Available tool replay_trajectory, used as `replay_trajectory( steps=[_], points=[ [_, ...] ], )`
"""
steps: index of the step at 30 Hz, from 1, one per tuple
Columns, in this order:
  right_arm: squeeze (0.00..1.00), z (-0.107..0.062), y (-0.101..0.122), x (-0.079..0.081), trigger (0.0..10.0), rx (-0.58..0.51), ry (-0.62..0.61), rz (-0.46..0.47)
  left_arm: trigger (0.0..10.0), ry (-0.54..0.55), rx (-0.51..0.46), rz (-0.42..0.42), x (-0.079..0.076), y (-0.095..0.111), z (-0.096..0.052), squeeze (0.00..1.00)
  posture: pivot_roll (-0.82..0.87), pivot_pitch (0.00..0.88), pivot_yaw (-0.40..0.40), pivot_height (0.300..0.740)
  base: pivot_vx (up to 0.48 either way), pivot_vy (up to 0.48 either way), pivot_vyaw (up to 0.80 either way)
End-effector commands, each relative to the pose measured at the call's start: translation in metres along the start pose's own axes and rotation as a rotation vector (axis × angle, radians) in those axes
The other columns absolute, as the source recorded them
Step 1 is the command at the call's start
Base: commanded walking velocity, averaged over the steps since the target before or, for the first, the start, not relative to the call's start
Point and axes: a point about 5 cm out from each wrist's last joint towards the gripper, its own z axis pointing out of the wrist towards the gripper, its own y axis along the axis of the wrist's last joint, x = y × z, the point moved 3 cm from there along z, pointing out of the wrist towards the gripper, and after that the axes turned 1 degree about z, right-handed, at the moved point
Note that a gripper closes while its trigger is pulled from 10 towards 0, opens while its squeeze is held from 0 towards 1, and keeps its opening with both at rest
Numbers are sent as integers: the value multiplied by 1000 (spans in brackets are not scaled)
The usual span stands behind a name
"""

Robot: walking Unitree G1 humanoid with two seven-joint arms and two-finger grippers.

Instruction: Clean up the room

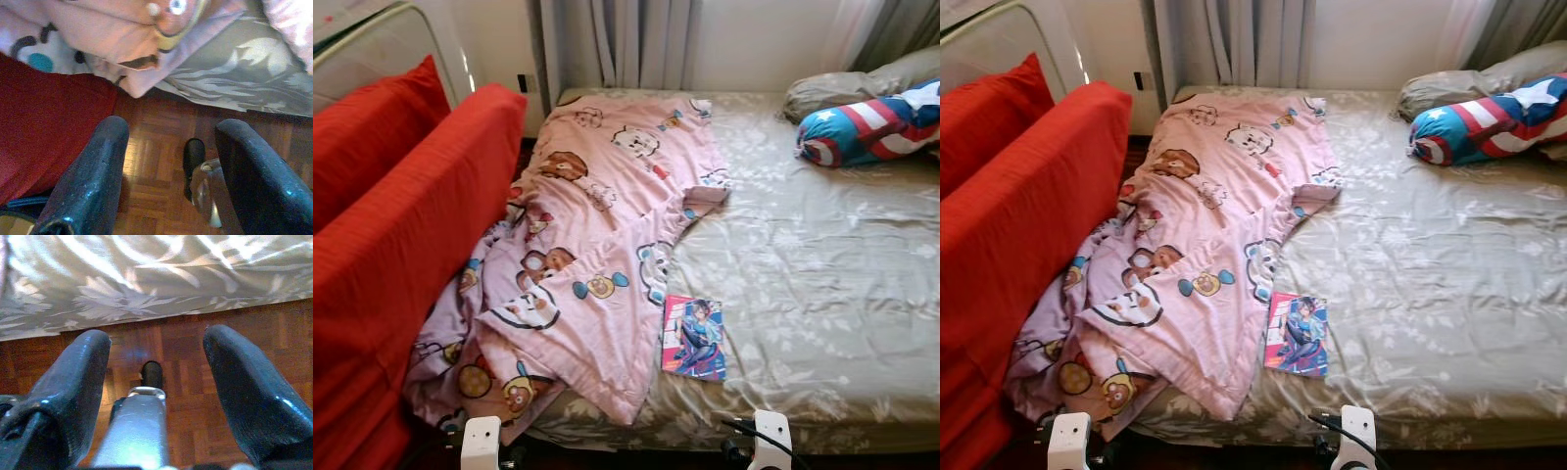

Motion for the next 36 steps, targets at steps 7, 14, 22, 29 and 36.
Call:
replay_trajectory(
  steps=[7,14,22,29,36],
  points=[
    [0,-1,-3,-2,10000,7,-5,-3,10000,2,33,-8,1,-8,-2,0,134,109,-38,740,0,0,0],
    [0,-1,-3,-3,10000,10,-5,-26,10000,-3,26,-10,-3,-8,-2,0,132,110,-40,740,172,0,0],
    [0,-1,-5,-3,10000,15,-1,-30,10000,-10,15,-12,-6,-7,-1,0,133,109,-41,740,257,0,237],
    [0,-1,-6,-1,10000,23,12,-62,10000,-12,1,-10,-7,-2,0,0,133,110,-42,740,152,0,0],
    [0,0,4,4,10000,-19,42,-82,10000,-32,-73,-14,-8,12,1,0,128,117,-44,740,0,0,0]
  ],
)
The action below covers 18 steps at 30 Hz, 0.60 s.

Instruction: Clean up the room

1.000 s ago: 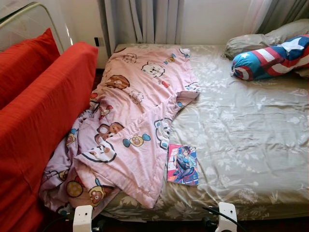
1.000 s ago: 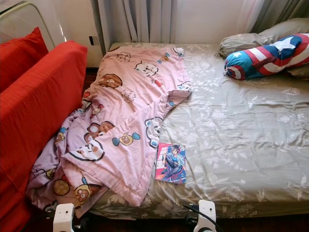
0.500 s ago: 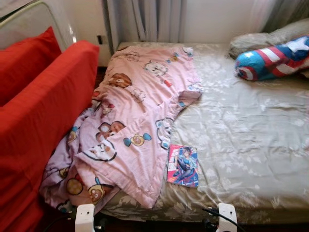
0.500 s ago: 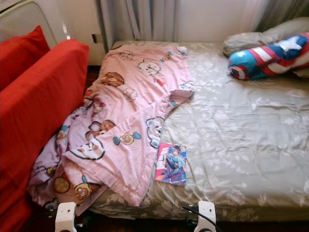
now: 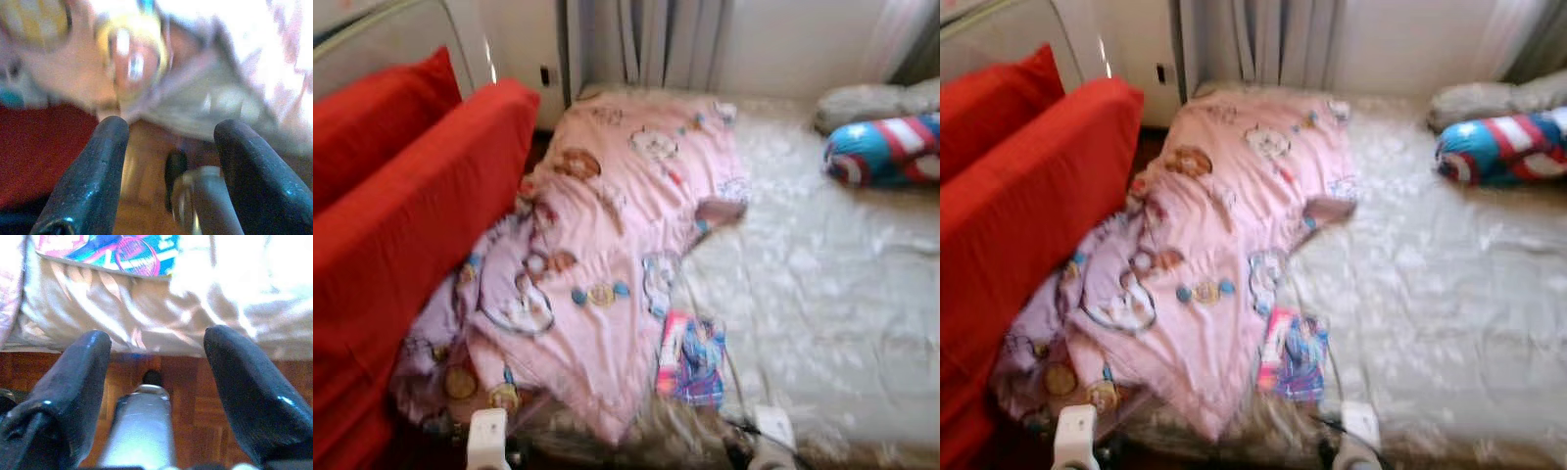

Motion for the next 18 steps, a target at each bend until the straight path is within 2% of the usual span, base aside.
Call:
replay_trajectory(
  steps=[1,4,5,6,11,13,15,18],
  points=[
    [0,-1,3,-7,10000,-17,-7,-18,10000,-22,-11,-14,-4,-4,-2,0,128,117,-44,740,0,0,0],
    [0,1,13,-3,10000,-54,11,-28,10000,-26,-32,-16,-4,-1,-2,0,124,121,-44,740,0,0,0],
    [0,2,25,1,10000,-95,27,-36,10000,-29,-79,-30,-4,6,-2,0,120,123,-45,740,0,0,0],
    [0,2,25,1,10000,-95,27,-36,10000,-29,-79,-30,-4,6,-2,0,120,123,-45,740,0,0,0],
    [0,3,60,16,10000,-241,95,-61,10000,-48,-238,-28,-5,29,-5,0,127,133,-51,740,0,0,0],
    [0,3,65,17,10000,-263,96,-56,10000,-51,-262,-33,-5,33,-6,0,127,133,-51,740,0,0,0],
    [0,1,81,17,10000,-339,88,-37,10000,-59,-329,-32,-7,45,-8,0,124,134,-47,740,0,0,0],
    [0,-4,100,26,10000,-448,123,-37,10000,-101,-456,13,-13,66,-16,0,120,134,-50,740,0,0,0]
  ],
)
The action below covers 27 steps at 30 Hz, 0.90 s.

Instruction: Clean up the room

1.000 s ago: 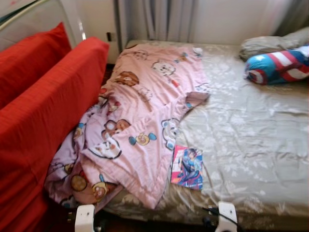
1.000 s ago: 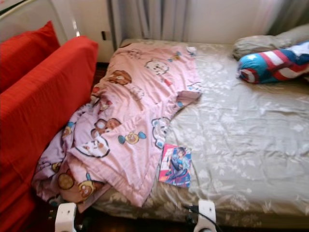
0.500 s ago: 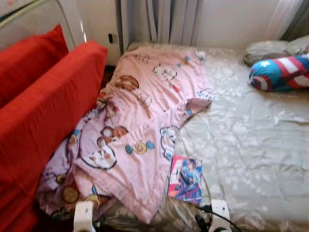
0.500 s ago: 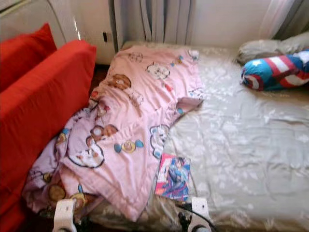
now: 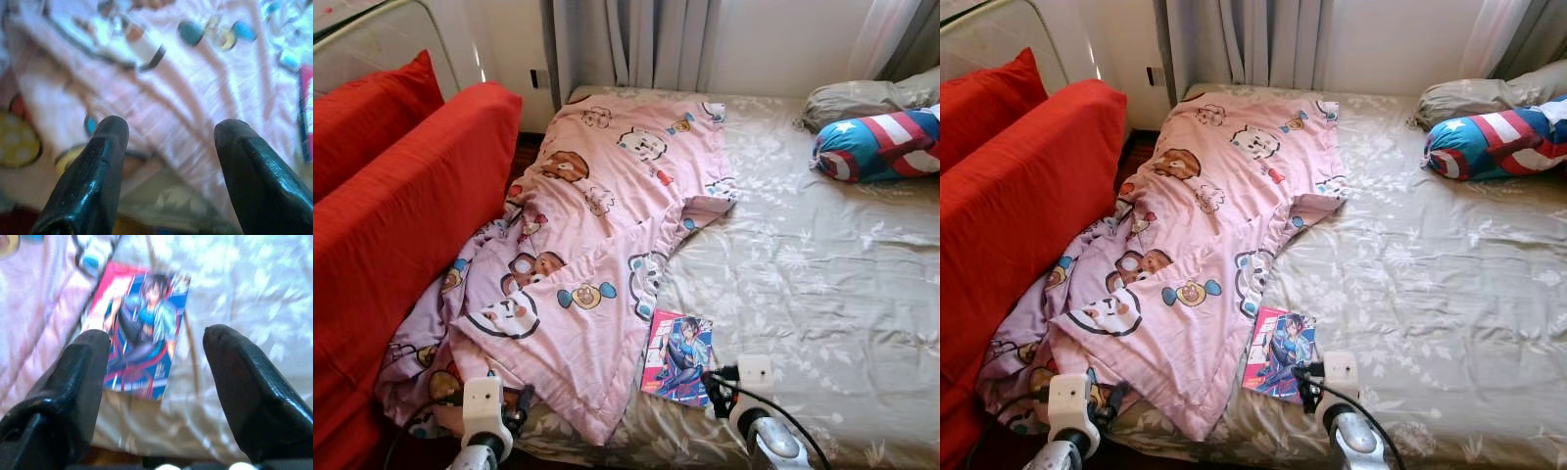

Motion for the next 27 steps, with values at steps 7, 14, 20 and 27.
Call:
replay_trajectory(
  steps=[7,14,20,27],
  points=[
    [0,-4,33,5,10000,-214,4,-10,10000,-14,-234,17,0,51,-12,0,143,109,-80,740,0,0,0],
    [0,-13,49,-11,10000,-317,-85,15,10000,-36,-329,6,-9,78,-17,0,141,101,-82,740,0,0,0],
    [0,-18,50,-14,10000,-337,-150,39,10000,-59,-333,-10,-18,93,-19,0,137,88,-55,740,0,0,0],
    [0,-17,52,-12,10000,-307,-167,60,10000,-59,-307,-12,-17,100,-17,0,127,121,-41,712,0,0,0]
  ],
)
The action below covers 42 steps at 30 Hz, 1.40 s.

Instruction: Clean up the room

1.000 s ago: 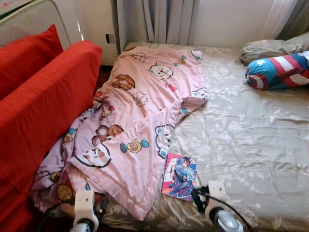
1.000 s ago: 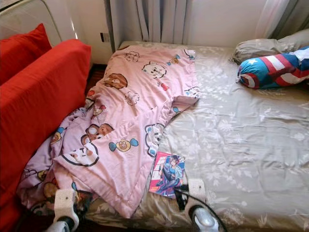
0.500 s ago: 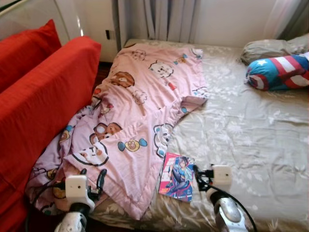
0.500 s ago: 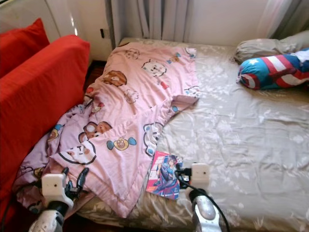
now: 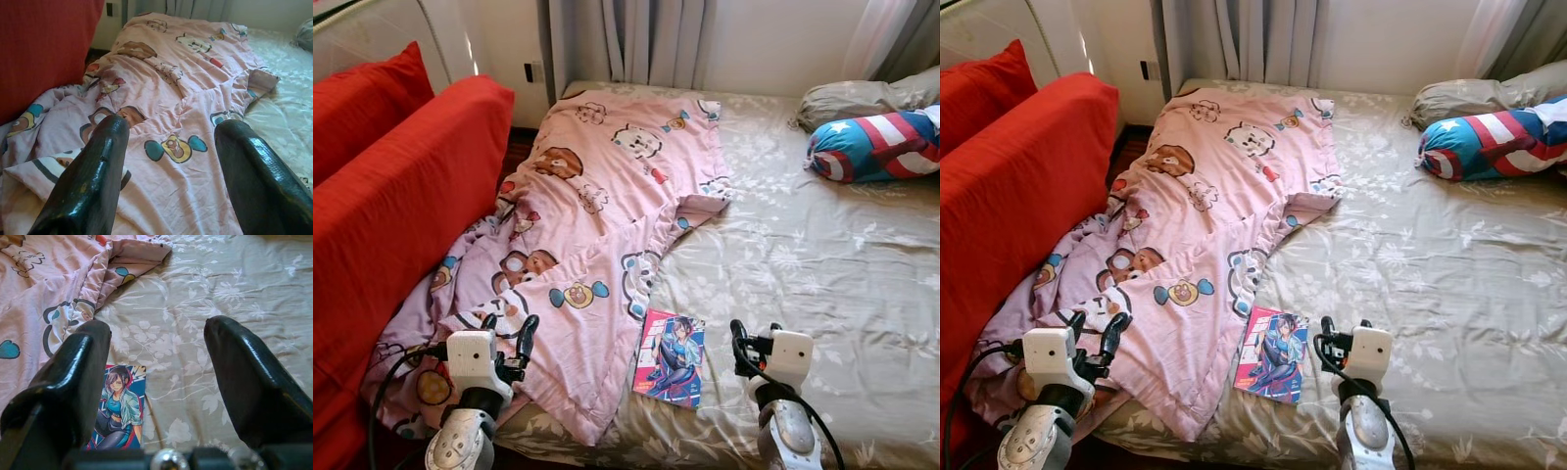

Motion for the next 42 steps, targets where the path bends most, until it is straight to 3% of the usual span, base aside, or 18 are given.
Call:
replay_trajectory(
  steps=[1,13,17,25,30,32,35,42],
  points=[
    [0,-1,-1,-1,10000,11,-6,2,10000,-2,11,-4,0,1,1,0,128,122,-41,707,0,0,0],
    [0,1,-2,13,10000,43,29,8,10000,25,29,-11,4,3,4,0,133,155,-38,702,0,0,0],
    [0,0,-1,13,10000,28,40,5,10000,23,33,-14,3,4,4,0,133,160,-40,682,0,0,0],
    [0,0,3,13,10000,15,52,13,10000,28,41,-14,6,2,2,0,130,163,-41,682,0,0,0],
    [0,1,4,14,10000,13,58,14,10000,37,41,-5,15,5,2,0,130,160,-42,682,0,0,0],
    [0,1,4,14,10000,14,69,10,10000,78,31,4,29,9,2,0,128,162,-46,682,0,0,0],
    [0,1,4,13,10000,15,68,8,10000,96,25,4,35,10,2,0,127,162,-47,682,0,0,0],
    [0,3,3,14,10000,37,89,-9,10000,103,4,9,38,17,6,0,118,157,-47,662,0,0,0]
  ],
)
